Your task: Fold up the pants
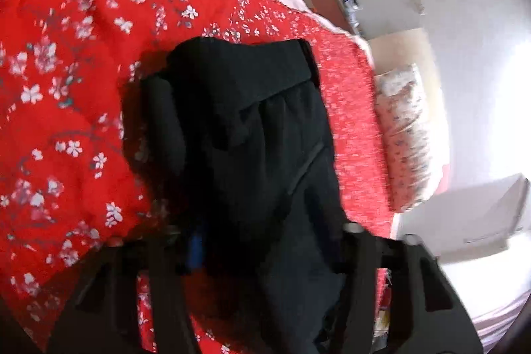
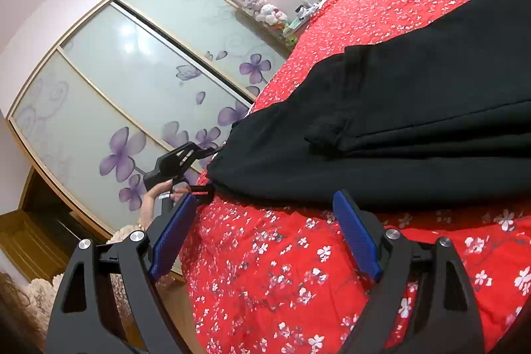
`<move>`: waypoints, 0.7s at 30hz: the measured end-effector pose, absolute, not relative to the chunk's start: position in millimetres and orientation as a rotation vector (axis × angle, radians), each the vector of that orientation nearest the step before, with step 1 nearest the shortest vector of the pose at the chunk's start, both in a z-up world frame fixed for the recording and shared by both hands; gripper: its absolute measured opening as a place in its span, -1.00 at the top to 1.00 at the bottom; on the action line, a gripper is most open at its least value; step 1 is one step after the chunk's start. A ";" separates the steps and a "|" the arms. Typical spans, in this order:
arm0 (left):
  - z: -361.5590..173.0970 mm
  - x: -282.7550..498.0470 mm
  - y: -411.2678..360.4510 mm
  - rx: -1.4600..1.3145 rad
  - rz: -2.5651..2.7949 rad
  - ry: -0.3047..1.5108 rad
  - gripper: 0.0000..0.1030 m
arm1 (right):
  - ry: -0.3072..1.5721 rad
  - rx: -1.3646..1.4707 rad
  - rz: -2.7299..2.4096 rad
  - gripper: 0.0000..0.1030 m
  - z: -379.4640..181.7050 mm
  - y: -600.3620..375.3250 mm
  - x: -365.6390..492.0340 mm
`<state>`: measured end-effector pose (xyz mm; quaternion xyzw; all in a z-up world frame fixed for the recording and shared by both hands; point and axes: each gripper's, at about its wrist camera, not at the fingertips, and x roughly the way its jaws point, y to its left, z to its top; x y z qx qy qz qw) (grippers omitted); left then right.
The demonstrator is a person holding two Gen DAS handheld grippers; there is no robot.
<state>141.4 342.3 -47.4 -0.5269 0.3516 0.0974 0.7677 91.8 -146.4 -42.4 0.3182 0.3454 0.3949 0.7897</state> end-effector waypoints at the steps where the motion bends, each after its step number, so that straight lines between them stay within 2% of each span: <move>1: -43.8 144.0 339.1 -1.110 0.224 0.775 0.37 | 0.741 0.692 0.851 -0.68 -42.7 -147.5 92.0; 2: -38.6 145.6 336.3 -1.069 0.229 0.782 0.48 | 0.739 0.699 0.851 -0.68 -42.9 -148.7 91.5; 7: -6.2 147.2 321.4 -0.908 0.242 0.789 0.68 | 0.716 0.734 0.814 -0.68 -41.4 -157.3 85.5; 11: 45.1 157.1 279.0 -0.607 0.220 0.763 0.72 | 0.600 0.714 0.722 -0.68 -19.6 -170.0 57.6; 14: 84.6 163.1 233.5 -0.409 0.179 0.727 0.72 | 0.496 0.595 0.615 -0.70 -1.7 -173.6 24.9; 17: 121.2 170.7 167.1 -0.215 0.092 0.678 0.72 | 0.403 0.471 0.517 -0.74 11.4 -173.9 -2.3; 21: 141.1 162.3 77.2 -0.011 -0.054 0.628 0.72 | 0.317 0.411 0.387 -0.74 18.2 -184.0 -16.0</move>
